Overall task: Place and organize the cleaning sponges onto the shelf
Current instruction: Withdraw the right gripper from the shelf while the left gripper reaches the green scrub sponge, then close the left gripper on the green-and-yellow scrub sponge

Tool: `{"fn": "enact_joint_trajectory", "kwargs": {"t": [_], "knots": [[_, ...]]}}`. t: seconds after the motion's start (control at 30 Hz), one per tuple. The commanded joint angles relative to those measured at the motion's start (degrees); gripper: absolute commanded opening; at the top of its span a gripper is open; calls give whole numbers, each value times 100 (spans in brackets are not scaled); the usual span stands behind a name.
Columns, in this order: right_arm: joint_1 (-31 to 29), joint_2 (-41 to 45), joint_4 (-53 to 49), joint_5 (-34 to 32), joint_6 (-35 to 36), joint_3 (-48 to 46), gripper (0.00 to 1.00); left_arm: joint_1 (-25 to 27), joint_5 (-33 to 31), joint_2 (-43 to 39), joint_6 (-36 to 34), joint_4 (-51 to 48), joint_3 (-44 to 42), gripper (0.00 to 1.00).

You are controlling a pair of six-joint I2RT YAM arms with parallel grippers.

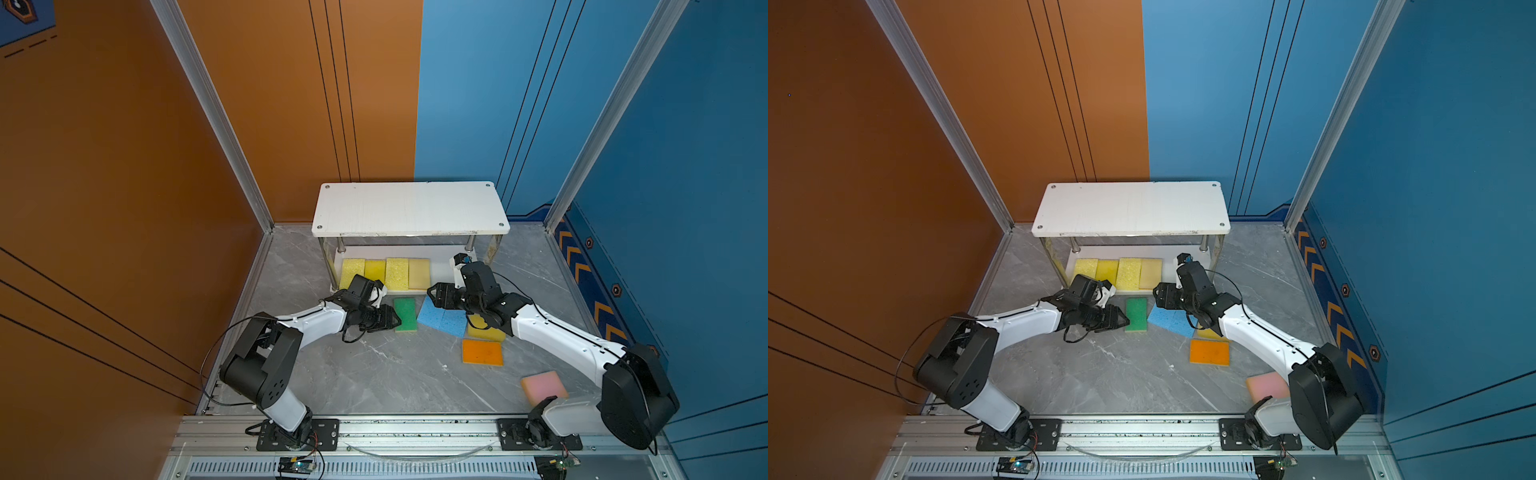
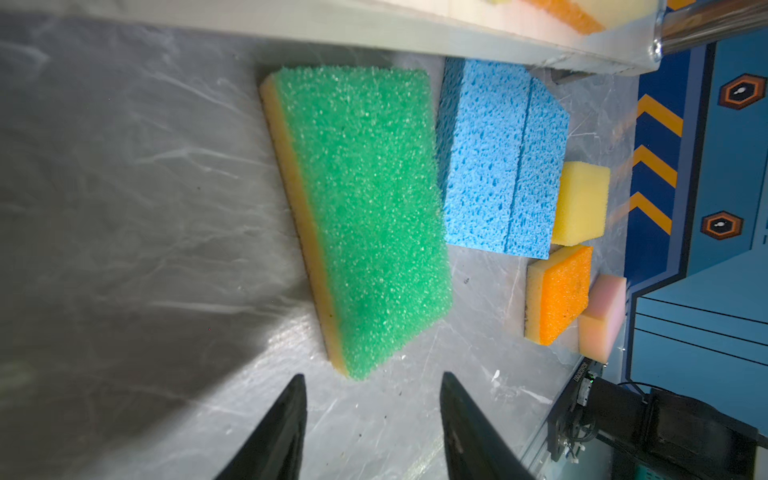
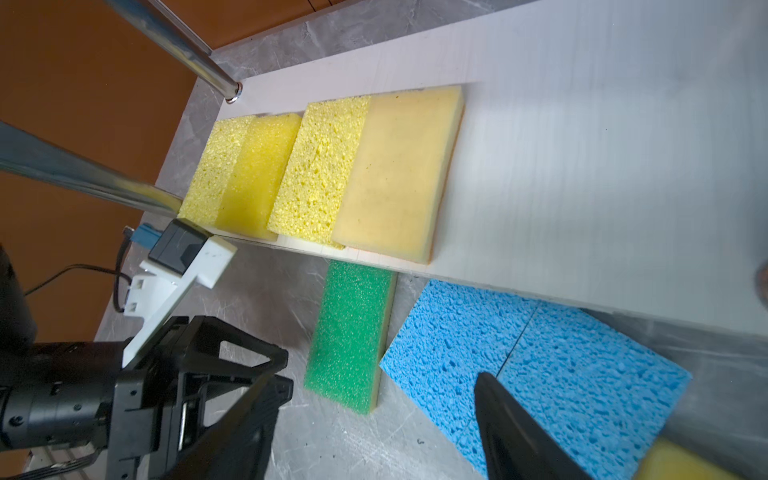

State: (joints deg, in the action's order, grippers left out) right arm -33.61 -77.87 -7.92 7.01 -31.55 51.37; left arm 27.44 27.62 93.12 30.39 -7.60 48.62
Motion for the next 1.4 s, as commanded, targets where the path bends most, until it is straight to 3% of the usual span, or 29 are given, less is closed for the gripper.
{"fn": "enact_joint_trajectory", "kwargs": {"t": [0.0, 0.7, 0.93, 1.07, 1.37], "knots": [[-50, 300, -222, -172, -163, -243, 76, 101, -182, 151, -293, -253, 266, 49], [-164, 769, -251, -251, -325, -591, 76, 358, -697, 716, -304, -772, 624, 29], [-183, 885, -254, -268, -378, -698, 76, 354, -621, 725, -249, -777, 631, 9], [-212, 909, -223, -244, -408, -725, 76, 350, -505, 594, -184, -774, 567, 0], [-416, 615, -681, 109, -457, -490, 77, 378, -191, -595, 261, -775, -274, 0]]}}
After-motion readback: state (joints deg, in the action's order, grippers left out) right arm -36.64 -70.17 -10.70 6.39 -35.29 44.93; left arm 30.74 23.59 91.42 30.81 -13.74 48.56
